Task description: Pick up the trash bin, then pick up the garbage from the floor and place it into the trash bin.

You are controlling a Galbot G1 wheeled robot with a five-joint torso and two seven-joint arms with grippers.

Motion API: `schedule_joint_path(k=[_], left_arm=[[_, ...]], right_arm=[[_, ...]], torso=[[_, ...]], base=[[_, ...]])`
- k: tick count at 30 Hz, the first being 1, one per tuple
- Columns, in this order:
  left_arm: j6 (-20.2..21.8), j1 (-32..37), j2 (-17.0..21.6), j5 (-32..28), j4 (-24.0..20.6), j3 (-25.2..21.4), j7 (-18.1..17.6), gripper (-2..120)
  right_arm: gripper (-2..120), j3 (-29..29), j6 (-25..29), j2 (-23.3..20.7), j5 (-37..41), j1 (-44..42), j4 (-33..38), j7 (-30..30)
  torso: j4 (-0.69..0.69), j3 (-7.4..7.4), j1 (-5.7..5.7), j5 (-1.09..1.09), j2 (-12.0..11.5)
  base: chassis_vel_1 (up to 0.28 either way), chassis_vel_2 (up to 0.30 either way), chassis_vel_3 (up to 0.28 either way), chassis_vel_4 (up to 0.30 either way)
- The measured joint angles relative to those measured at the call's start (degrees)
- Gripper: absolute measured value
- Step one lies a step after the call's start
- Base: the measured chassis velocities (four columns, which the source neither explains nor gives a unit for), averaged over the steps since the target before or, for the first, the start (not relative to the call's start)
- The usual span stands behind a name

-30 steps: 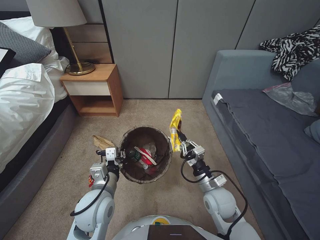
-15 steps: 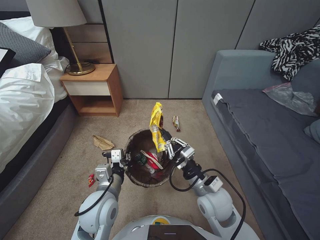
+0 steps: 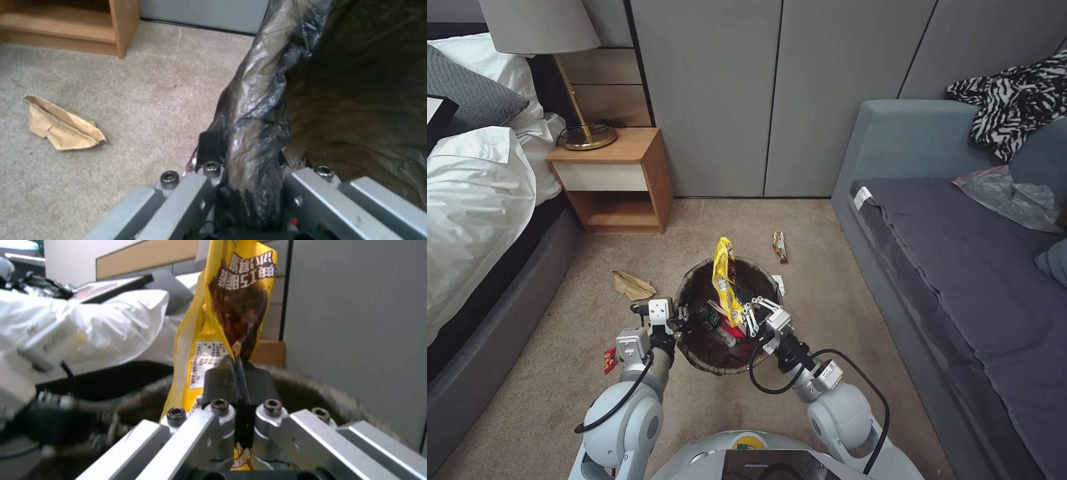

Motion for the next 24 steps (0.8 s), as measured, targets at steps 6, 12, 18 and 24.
schedule_joint_path(k=[6,12,18,24], left_arm=[[-0.1,-0.2,0.0,-0.2,0.0,0.0,0.0,2],[-0.1,-0.2,0.1,-0.6,0.0,-0.2,0.0,2],[-0.1,-0.3,0.4,-0.9,0.0,-0.3,0.1,2],[-0.2,-0.5,0.6,-1.3,0.0,-0.4,0.1,2]], right_arm=[[0,-0.1,0.3,0.2,-0.6,-0.7,-2.1,0.0],[2,0.0,0.4,0.4,-1.2,-1.0,-3.6,0.0],[24,0.0,0.3,0.3,-1.6,-1.5,-3.7,-0.1],[46,0.4,0.3,0.1,-1.9,-2.2,-3.7,-0.2]], torso=[[0.00,0.00,0.00,0.00,0.0],[0.00,0.00,0.00,0.00,0.0],[0.00,0.00,0.00,0.00,0.0],[0.00,0.00,0.00,0.00,0.0]], base=[[0.000,0.000,0.000,0.000],[0.000,0.000,0.000,0.000],[0.000,0.000,0.000,0.000],[0.000,0.000,0.000,0.000]])
